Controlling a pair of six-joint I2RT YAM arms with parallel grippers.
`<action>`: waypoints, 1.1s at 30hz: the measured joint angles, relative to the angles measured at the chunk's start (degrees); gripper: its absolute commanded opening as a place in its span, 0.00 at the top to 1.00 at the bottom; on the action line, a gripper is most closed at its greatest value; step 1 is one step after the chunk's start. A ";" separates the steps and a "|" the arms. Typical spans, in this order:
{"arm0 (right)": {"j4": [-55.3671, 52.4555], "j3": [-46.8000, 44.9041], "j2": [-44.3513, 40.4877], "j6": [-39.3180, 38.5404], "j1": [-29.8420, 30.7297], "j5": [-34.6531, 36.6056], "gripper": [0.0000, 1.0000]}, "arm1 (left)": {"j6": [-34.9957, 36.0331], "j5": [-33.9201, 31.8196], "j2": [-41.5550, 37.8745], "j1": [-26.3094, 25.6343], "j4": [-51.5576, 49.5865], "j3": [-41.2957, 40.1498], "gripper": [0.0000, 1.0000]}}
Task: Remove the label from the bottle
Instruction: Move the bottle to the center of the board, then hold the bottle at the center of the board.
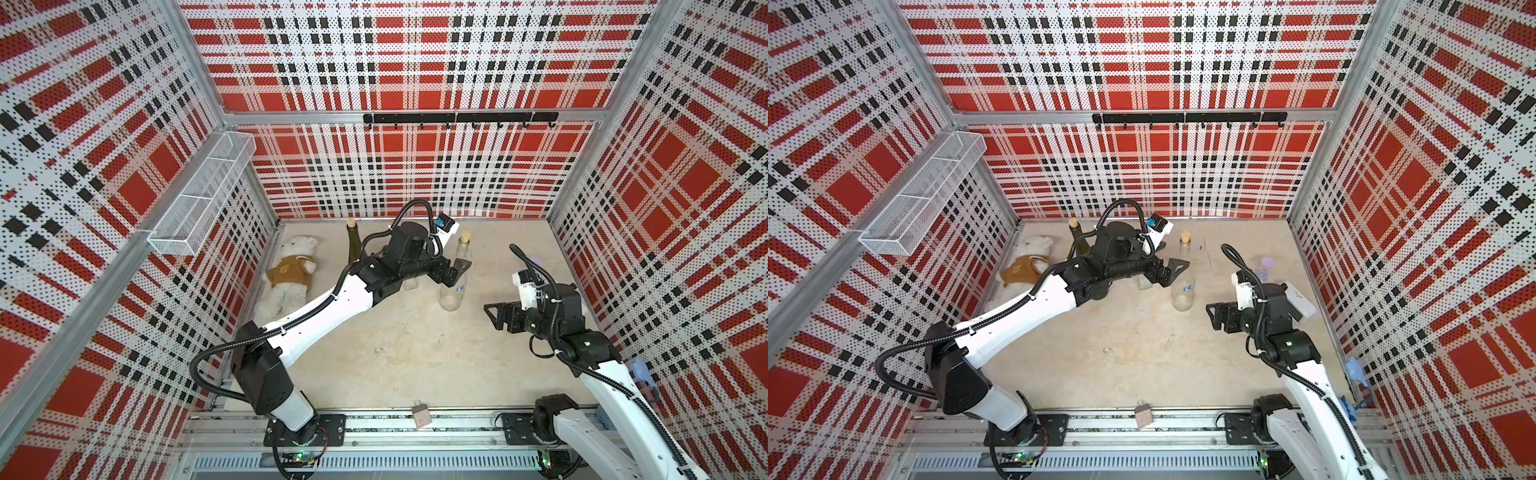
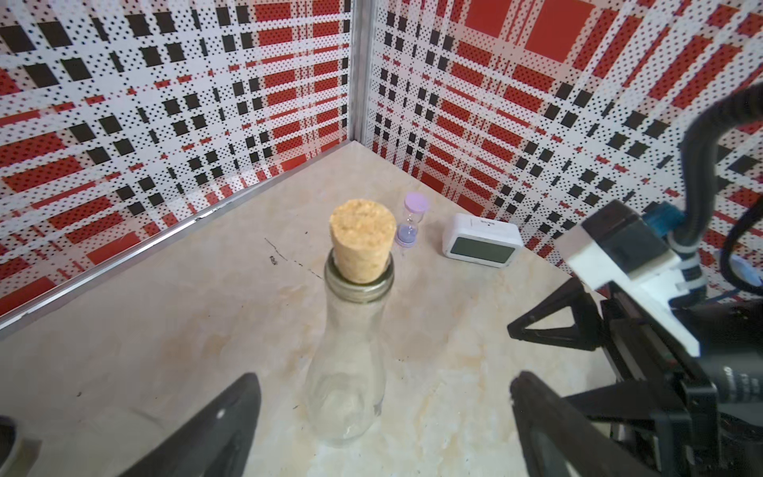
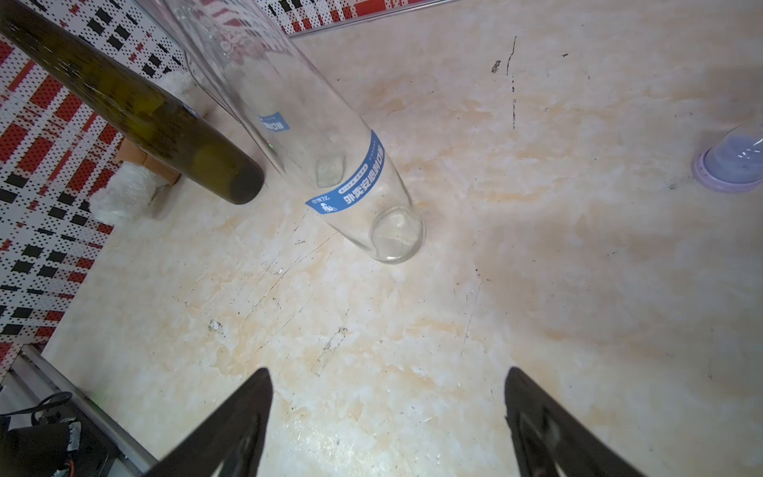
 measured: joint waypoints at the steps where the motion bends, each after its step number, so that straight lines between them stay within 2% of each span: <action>1: 0.24 0.00 0.02 0.20 0.02 0.15 0.12 | 0.09 0.66 0.28 0.00 0.17 0.07 0.07; 10: 1.36 0.00 0.07 0.96 0.04 0.44 0.12 | 1.09 2.12 4.66 0.00 1.75 0.94 0.14; 16: 2.12 0.00 0.61 1.09 0.04 0.52 0.12 | 1.55 2.29 7.58 0.28 2.86 3.37 0.22; 33: 1.84 0.00 1.11 0.81 0.04 1.86 0.15 | 2.64 2.78 11.41 2.14 4.04 7.26 0.32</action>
